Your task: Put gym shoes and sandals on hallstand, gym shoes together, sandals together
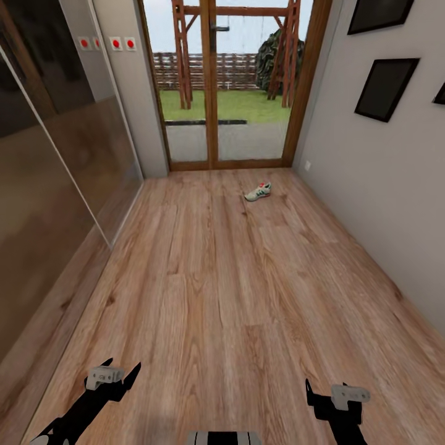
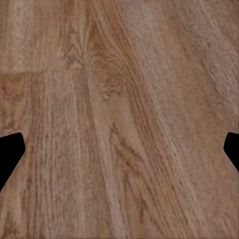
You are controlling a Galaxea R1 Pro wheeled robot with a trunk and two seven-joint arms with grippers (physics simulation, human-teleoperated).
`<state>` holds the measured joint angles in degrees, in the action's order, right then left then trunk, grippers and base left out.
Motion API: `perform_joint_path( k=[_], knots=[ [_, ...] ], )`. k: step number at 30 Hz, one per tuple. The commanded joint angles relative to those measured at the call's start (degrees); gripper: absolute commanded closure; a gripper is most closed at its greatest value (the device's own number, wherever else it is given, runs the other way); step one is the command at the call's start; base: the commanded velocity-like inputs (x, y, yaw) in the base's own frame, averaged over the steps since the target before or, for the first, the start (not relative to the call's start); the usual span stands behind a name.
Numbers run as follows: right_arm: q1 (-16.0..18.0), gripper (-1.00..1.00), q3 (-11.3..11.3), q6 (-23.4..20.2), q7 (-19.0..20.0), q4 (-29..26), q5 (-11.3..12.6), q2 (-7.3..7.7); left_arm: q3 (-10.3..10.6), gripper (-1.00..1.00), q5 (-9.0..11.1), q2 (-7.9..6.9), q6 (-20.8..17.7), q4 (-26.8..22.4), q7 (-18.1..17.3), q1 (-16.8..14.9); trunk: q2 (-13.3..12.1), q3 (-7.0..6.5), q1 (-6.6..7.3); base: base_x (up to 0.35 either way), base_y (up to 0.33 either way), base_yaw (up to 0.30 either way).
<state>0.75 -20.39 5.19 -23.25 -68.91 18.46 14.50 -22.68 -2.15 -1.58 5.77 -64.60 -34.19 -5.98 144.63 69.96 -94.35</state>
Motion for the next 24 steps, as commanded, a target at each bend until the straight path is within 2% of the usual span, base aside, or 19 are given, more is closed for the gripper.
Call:
perform_joint_path(
  k=[1, 24],
  knots=[
    [0.0, -1.0, 0.0, 0.0, 0.0, 0.0, 0.0, 0.0, 0.0, -1.0, 0.0, 0.0, 0.0, 0.0, 0.0, 0.0, 0.0, 0.0, 0.0, 0.33, 0.0, 0.0],
    [0.0, -1.0, 0.0, 0.0, 0.0, 0.0, 0.0, 0.0, 0.0, -1.0, 0.0, 0.0, 0.0, 0.0, 0.0, 0.0, 0.0, 0.0, 0.0, 0.33, 0.0, 0.0]
  ],
)
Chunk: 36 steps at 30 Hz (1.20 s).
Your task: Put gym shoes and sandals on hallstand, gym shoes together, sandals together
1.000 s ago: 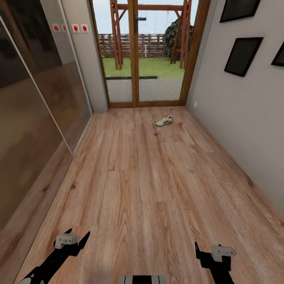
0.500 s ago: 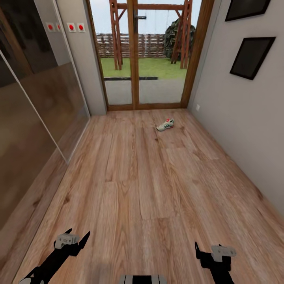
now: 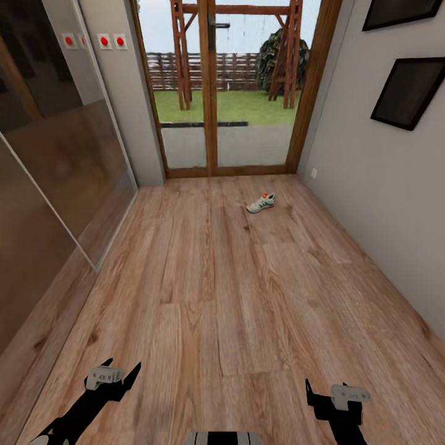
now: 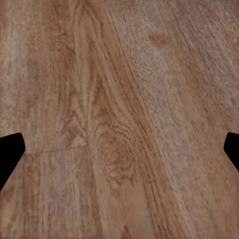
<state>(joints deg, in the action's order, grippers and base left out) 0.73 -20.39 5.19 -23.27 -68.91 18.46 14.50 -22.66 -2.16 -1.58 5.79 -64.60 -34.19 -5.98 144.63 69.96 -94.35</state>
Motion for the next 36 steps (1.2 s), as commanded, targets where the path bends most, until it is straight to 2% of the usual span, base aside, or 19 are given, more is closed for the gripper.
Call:
perform_joint_path(
  k=[1, 17, 29, 36],
  knots=[
    [0.0, -1.0, 0.0, 0.0, 0.0, 0.0, 0.0, 0.0, 0.0, -1.0, 0.0, 0.0, 0.0, 0.0, 0.0, 0.0, 0.0, 0.0, 0.0, 0.33, 0.0, 0.0],
    [0.0, -1.0, 0.0, 0.1, 0.0, 0.0, 0.1, -0.13, 0.0, -1.0, 0.0, 0.0, 0.0, 0.0, 0.0, 0.0, 0.0, 0.0, 0.0, 0.33, 0.0, 0.0],
    [0.0, -1.0, 0.1, 0.1, 0.0, 0.0, 0.0, -1.34, 0.0, -1.0, 0.0, 0.0, 0.0, 0.0, 0.0, 0.0, 0.0, 0.0, 0.0, 0.33, 0.0, 0.0],
    [0.0, -1.0, 0.1, 0.1, 0.0, 0.0, 0.0, -1.5, 0.0, -1.0, 0.0, 0.0, 0.0, 0.0, 0.0, 0.0, 0.0, 0.0, 0.0, 0.33, 0.0, 0.0]
  ],
)
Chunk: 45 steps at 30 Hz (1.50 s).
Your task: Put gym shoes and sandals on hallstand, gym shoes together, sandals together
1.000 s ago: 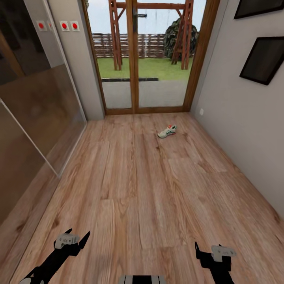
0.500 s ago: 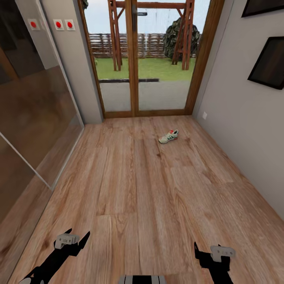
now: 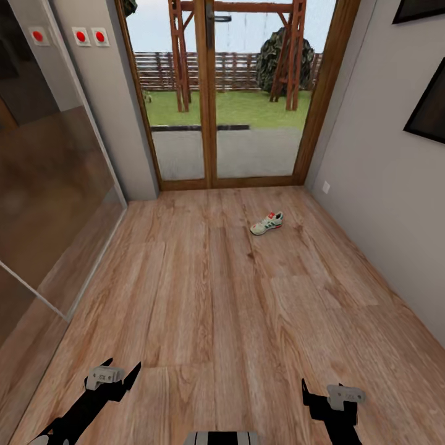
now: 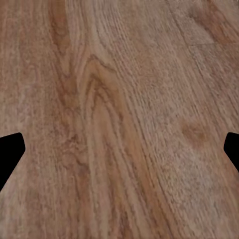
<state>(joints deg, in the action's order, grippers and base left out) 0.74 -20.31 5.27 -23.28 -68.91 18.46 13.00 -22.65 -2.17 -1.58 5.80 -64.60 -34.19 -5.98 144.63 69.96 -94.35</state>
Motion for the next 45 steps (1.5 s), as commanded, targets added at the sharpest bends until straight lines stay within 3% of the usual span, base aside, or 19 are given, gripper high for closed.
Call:
perform_joint_path(
  k=[1, 23, 45],
  knots=[
    [0.0, -1.0, 0.0, 0.0, 0.0, 0.0, 0.0, 0.0, 0.0, -1.0, 0.0, 0.0, 0.0, 0.0, 0.0, 0.0, 0.0, 0.0, 0.0, 0.33, 0.0, 0.0],
    [0.0, -1.0, 0.0, 0.0, 0.0, 0.0, 0.0, -0.15, 0.1, -1.0, 0.0, 0.0, 0.0, 0.3, 0.2, 0.0, 0.0, 0.0, 0.0, 0.33, 0.0, 0.0],
    [0.0, -1.0, 0.0, 0.0, 0.0, 0.0, 0.0, -0.17, 0.1, -1.0, -1.7, 0.08, 0.0, 1.0, 0.3, -0.4, 0.0, 0.0, 0.0, 0.33, 0.0, 0.0]
  ],
)
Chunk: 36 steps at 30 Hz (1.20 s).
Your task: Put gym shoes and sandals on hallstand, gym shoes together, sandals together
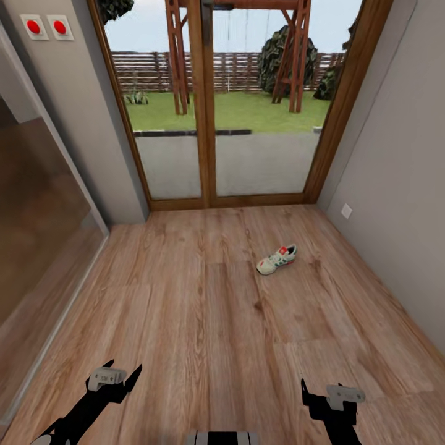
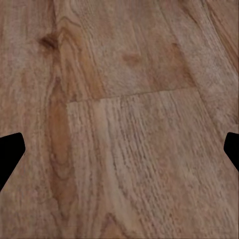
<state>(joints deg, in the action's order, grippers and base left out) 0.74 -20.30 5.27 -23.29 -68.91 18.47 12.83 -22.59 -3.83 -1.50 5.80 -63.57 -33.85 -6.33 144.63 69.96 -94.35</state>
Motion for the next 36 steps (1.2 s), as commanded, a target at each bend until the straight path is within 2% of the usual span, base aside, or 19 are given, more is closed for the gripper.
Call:
perform_joint_path(
  k=[1, 8, 15, 36],
  knots=[
    [0.0, -1.0, 0.0, 0.0, 0.0, 0.0, 0.0, 0.0, 0.0, -1.0, 0.0, 0.0, 0.0, 0.0, 0.0, 0.0, 0.0, 0.0, 0.0, 0.33, 0.0, 0.0],
    [0.0, -1.0, 0.0, 0.0, 0.0, 0.0, 0.0, 0.01, 0.0, -1.0, -0.1, 0.01, 0.0, 0.1, 0.0, 0.0, 0.0, 0.0, 0.0, 0.257, 0.0, 0.0],
    [0.0, -1.0, 0.0, 0.0, 0.0, 0.0, 0.0, 0.01, 0.0, -1.0, -0.1, 0.01, 0.0, 0.1, 0.0, 0.0, 0.0, 0.0, 0.0, 0.061, 0.0, 0.049],
    [0.0, -1.0, -0.1, 0.0, -1.3, 0.0, 0.0, -0.35, 0.0, -1.0, -0.2, 0.48, 0.0, 0.1, 0.0, 0.0, 0.0, 0.0, 0.0, 0.006, -0.122, 0.265]
  ],
)
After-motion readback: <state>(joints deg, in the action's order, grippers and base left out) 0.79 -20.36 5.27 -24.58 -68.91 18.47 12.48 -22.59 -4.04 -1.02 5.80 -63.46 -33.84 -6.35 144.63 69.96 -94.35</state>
